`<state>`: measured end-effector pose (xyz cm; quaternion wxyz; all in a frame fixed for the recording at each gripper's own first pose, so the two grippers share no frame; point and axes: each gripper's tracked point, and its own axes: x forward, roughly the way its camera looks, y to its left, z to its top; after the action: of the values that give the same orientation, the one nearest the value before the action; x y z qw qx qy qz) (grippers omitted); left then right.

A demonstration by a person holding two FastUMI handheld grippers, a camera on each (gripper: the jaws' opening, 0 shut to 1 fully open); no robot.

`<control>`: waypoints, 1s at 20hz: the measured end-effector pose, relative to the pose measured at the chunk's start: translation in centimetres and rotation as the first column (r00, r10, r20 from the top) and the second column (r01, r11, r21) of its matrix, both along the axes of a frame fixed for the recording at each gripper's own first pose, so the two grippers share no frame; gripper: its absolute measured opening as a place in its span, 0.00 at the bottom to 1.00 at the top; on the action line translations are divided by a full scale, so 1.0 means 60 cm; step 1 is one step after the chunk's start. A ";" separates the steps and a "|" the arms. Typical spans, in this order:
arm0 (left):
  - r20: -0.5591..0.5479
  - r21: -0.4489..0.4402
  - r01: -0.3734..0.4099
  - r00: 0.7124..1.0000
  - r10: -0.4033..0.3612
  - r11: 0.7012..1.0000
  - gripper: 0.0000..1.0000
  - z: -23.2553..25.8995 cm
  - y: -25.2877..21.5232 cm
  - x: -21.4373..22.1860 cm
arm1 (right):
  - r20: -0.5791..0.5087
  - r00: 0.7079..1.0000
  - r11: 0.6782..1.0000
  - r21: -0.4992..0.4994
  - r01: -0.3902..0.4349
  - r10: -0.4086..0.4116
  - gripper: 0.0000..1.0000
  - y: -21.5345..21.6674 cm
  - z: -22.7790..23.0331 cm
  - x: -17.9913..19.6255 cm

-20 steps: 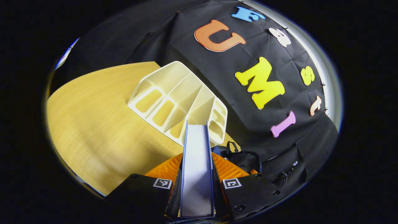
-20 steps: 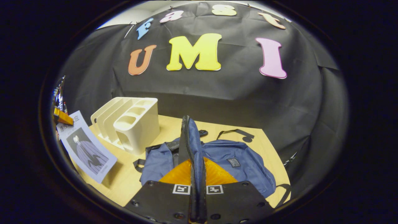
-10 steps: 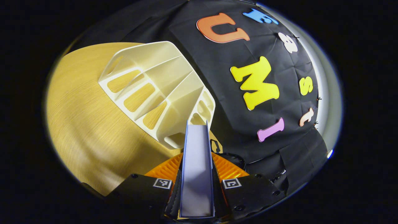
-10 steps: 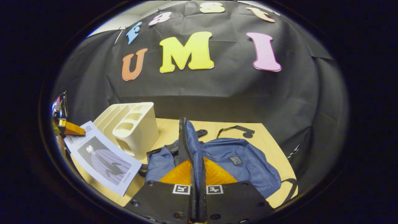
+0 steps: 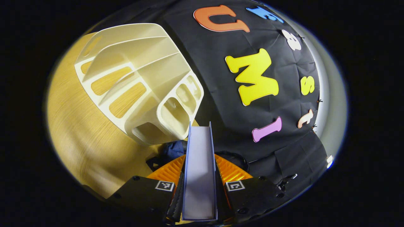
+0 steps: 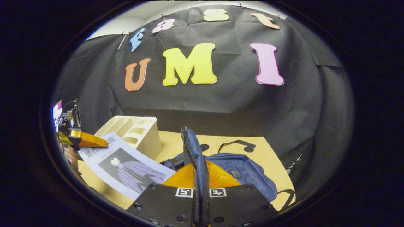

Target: Open the schoolbag, grab two books from the bookshelf and put them into the schoolbag.

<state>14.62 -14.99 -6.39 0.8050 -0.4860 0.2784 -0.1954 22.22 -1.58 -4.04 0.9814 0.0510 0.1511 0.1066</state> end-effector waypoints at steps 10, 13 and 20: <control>-0.003 0.002 -0.100 0.995 0.100 0.995 0.45 -0.048 -0.097 0.044 | 0.036 0.999 1.000 0.006 -0.002 0.002 0.04 -0.014 0.020 -0.007; 0.012 0.090 -0.073 0.997 0.072 0.993 0.45 -0.070 -0.132 0.035 | 0.045 0.999 1.000 0.009 -0.015 0.015 0.04 -0.008 0.024 -0.007; 0.071 0.185 -0.058 0.996 0.045 0.981 0.46 -0.083 -0.200 0.049 | 0.076 0.995 0.998 0.017 -0.067 0.066 0.04 0.027 0.040 -0.020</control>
<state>17.53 -26.97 -11.34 0.8607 -0.4085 0.2560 -0.1635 21.00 0.01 -1.64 0.9818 0.0515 0.1144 0.1426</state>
